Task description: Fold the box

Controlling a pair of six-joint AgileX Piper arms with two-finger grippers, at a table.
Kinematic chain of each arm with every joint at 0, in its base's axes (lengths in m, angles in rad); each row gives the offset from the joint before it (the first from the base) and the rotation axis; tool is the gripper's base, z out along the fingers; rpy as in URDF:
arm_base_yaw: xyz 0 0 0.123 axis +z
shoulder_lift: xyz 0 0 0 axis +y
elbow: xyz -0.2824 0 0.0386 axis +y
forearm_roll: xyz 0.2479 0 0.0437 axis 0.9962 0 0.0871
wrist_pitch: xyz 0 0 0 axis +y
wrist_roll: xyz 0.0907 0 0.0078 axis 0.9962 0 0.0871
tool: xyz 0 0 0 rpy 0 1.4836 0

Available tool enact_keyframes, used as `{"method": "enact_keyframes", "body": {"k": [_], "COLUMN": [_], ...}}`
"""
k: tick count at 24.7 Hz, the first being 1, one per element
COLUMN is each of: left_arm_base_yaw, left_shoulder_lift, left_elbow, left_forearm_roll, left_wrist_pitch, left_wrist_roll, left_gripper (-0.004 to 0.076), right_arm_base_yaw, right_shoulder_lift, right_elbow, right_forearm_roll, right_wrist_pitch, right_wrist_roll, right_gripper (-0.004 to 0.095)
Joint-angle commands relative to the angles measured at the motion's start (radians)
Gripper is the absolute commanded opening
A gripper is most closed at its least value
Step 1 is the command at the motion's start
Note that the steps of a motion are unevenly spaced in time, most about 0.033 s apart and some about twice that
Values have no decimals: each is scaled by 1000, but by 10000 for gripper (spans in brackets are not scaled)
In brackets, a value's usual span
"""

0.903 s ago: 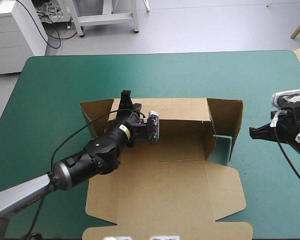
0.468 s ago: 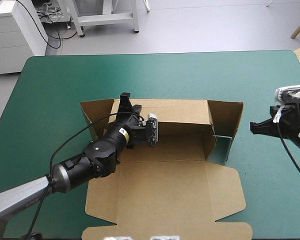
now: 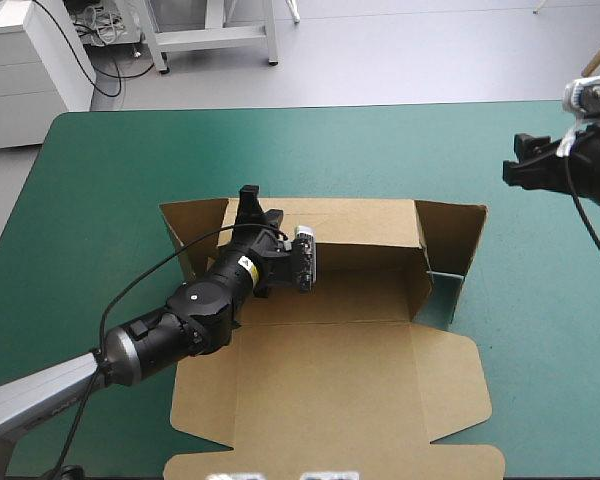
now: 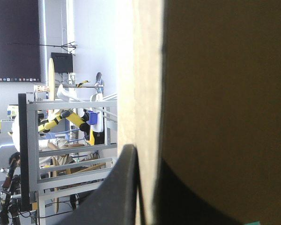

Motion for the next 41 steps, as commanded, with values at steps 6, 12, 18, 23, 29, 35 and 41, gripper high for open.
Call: {"method": "enact_keyframes", "body": {"k": [6,12,18,23,29,35,41], "left_arm_base_yaw": [0,0,0,0,0,0,0], "left_shoulder_lift": [-5,-5,-5,-5,-5,-5,-5], "left_elbow": [10,10,10,10,10,10,10], "left_forearm_roll": [-80,-80,-81,-90,-89,-84,-83], "left_wrist_pitch": [43,43,43,28,35,32,36], "left_wrist_roll": [-25,-24,-27,-29,-37,-118,-116], "left_gripper": [-8,-8,-8,-8,-8,-8,-8], "right_arm_base_yaw": [-9,-9,-9,-9,-7,-7,-7], "right_shoulder_lift": [245,434,636,766,795,745,669], "right_elbow": [-281,-425,-538,-552,-546,-432,-291], "right_forearm_roll": [25,74,123,168,179,243,216], "right_wrist_pitch": [54,127,156,222,275,275,275], "right_wrist_roll": [-7,-14,4,22,24,6,-26], "right_gripper": [723,723,723,722,722,722,722]}}
